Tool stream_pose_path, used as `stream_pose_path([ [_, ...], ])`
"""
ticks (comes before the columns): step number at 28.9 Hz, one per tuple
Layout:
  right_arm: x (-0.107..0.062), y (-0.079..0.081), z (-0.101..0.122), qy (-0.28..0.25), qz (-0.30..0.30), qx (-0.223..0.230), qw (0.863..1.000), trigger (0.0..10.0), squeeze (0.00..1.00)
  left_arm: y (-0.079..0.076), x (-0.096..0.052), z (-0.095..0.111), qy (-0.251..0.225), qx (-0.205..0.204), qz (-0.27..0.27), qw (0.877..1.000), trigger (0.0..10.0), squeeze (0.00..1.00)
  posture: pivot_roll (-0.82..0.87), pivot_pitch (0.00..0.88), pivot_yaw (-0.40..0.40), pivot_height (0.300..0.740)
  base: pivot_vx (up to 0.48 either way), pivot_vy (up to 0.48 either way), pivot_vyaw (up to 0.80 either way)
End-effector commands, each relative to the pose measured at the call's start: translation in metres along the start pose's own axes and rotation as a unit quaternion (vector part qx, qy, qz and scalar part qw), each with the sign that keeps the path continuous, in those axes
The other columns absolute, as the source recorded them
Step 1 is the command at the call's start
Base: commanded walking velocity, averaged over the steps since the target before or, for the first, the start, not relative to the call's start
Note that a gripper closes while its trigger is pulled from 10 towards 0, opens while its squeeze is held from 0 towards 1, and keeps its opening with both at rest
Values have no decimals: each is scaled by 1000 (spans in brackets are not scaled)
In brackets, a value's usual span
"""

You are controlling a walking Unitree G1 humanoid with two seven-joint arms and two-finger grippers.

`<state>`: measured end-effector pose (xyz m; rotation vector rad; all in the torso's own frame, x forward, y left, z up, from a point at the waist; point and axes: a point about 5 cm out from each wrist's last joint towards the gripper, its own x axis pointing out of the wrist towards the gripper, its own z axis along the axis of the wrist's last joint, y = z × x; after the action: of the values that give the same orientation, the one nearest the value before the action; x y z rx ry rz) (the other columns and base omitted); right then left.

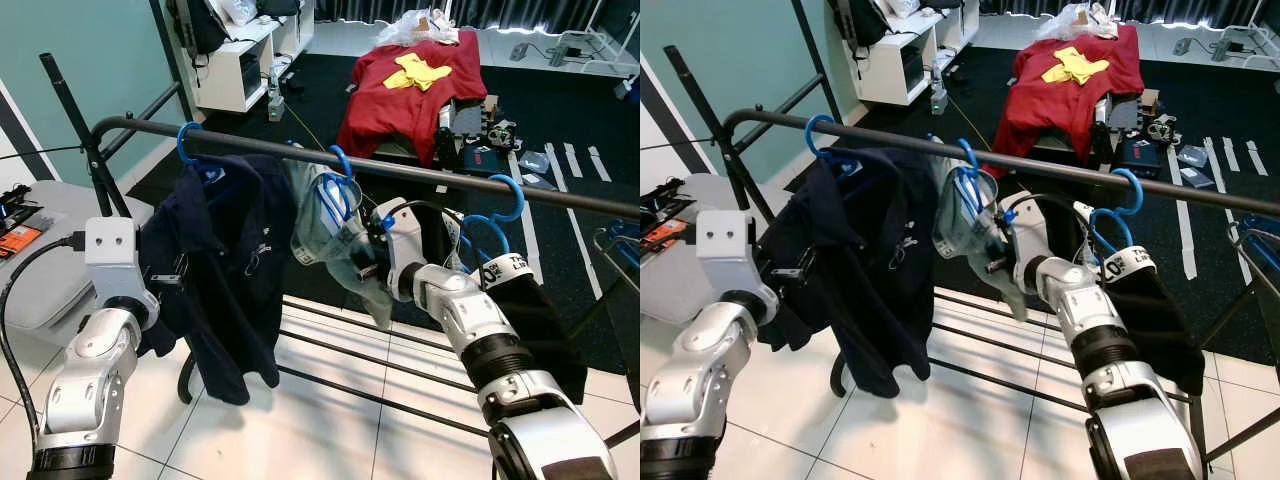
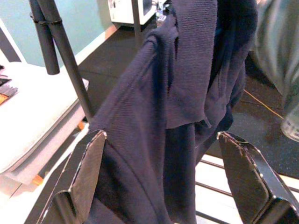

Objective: Hang hanger

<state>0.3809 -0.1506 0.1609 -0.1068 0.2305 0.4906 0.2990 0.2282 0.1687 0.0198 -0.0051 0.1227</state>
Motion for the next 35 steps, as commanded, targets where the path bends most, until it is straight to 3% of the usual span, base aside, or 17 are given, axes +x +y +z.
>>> stream_pose_path([
  [1, -2, -1, 23, -62, 6, 8, 998, 0, 0, -3, 2, -2, 6, -1, -1, 1000, 10000, 0, 58, 78, 10, 740, 0, 0, 0],
  [5, -7, 1, 38, -116, 32, 33, 992, 0, 0, -6, 5, 0, 4, -5, -3, 1000, 10000, 0, 53, 71, 11, 740, 0, 0, 0],
  [7, -18, 7, 51, -171, 77, 46, 981, 0, 0, -8, 9, 3, 0, -8, -6, 1000, 10000, 0, 40, 56, 12, 740, 0, 0, 0],
  [10, -31, 12, 52, -189, 115, 36, 975, 0, 0, -10, 14, 6, -3, -10, -9, 1000, 10000, 0, 30, 50, 13, 740, 0, 0, 0],
  [16, -45, 17, 41, -175, 140, 23, 974, 0, 0, -9, 18, 8, -5, -5, -11, 1000, 10000, 0, 12, 38, 14, 740, 0, 0, 0],
  [18, -66, 31, 16, -138, 175, 18, 975, 0, 0, -5, 24, 7, 1, 0, -8, 1000, 10000, 0, -10, 27, 16, 740, 0, 0, 0],
  [19, -66, 31, 16, -138, 175, 18, 975, 0, 0, -5, 24, 7, 1, 0, -8, 1000, 10000, 0, -10, 27, 16, 740, 0, 0, 0],
  [21, -86, 46, -3, -105, 210, 21, 972, 0, 0, -2, 28, 8, 0, 4, -5, 1000, 10000, 0, -32, 19, 22, 740, 0, 0, 0],
  [23, -94, 52, -9, -92, 224, 24, 970, 0, 0, 0, 31, 9, -3, 7, -4, 1000, 10000, 0, -47, 13, 26, 740, 0, 0, 0],
  [28, -104, 60, -16, -77, 238, 28, 968, 0, 0, 2, 40, 14, -13, 8, -2, 1000, 10000, 0, -72, 0, 35, 740, 0, 0, 0],
  [35, -107, 58, -14, -84, 225, 30, 970, 0, 0, 0, 49, 20, -26, 0, -11, 1000, 10000, 0, -83, 0, 39, 740, 0, 0, 0],
])
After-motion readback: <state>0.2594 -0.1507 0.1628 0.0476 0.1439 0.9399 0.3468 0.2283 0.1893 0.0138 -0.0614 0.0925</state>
